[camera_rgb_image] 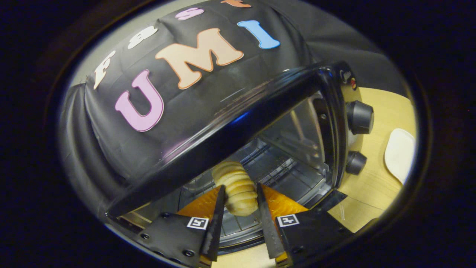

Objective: Open the toaster oven, put the food inside, and close the toaster oven door.

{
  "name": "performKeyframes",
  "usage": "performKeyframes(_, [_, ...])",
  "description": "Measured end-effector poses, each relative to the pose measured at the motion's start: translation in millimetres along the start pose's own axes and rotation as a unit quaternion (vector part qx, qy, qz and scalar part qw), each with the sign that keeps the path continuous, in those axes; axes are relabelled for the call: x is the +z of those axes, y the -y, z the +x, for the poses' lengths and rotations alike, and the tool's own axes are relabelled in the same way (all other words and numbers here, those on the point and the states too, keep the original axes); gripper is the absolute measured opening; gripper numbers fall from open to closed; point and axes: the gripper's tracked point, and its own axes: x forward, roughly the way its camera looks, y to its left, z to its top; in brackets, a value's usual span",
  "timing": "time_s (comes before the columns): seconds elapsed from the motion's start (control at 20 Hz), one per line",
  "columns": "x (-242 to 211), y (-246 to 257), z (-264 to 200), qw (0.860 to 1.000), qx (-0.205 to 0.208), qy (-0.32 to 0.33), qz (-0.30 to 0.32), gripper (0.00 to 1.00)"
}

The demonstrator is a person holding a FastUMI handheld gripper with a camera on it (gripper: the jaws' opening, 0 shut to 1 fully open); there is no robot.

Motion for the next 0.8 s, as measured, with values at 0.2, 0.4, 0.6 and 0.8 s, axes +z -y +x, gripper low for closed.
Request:
performKeyframes(0.2, [-2,-13,-9,0.999,0.032,-0.01,-0.041,0.77])
performKeyframes(0.4, [-8,-11,-26,0.996,0.057,-0.029,-0.07,0.98])
performKeyframes(0.6, [-2,-14,-55,0.99,0.083,-0.02,-0.113,0.98])
performKeyframes(0.8, [-15,-8,-93,0.981,0.116,-0.042,-0.148,0.98])
